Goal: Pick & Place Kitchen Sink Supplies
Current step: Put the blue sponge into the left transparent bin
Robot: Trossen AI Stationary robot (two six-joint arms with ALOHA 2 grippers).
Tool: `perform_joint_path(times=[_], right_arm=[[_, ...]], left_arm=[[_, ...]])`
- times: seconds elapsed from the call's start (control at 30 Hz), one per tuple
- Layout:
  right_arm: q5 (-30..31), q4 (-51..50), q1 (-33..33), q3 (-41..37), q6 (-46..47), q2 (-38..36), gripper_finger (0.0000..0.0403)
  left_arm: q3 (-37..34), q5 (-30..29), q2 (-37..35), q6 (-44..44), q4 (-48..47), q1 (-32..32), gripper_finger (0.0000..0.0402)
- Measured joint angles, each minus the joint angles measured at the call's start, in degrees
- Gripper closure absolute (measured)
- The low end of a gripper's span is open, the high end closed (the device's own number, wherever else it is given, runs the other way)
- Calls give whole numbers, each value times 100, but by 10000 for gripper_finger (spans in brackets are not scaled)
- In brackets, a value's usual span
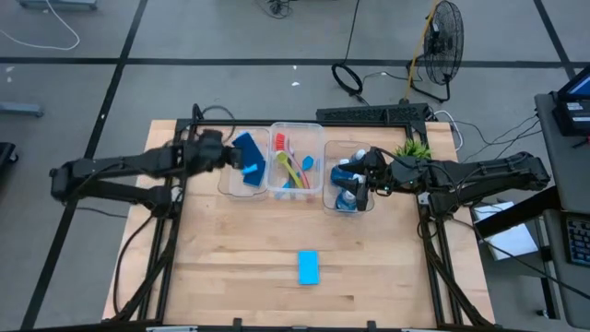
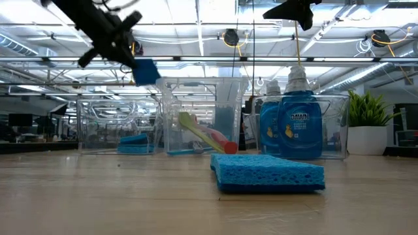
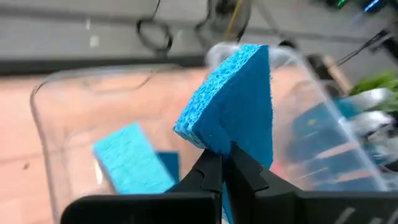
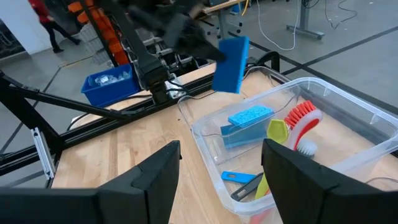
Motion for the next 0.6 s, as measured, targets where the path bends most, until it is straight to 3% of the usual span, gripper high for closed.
perform_joint_path(times=[0.27,0.37,0.6], right_arm=[[-1,-4,0,0,1,2,190],[0,-4,0,0,0,2,190],[0,-4,0,0,1,2,190]], left_arm=[[9,1956,535,523,-574,1953,399],[9,2575,880,687,-591,2300,399],[7,3276,1743,977,-621,2754,399]])
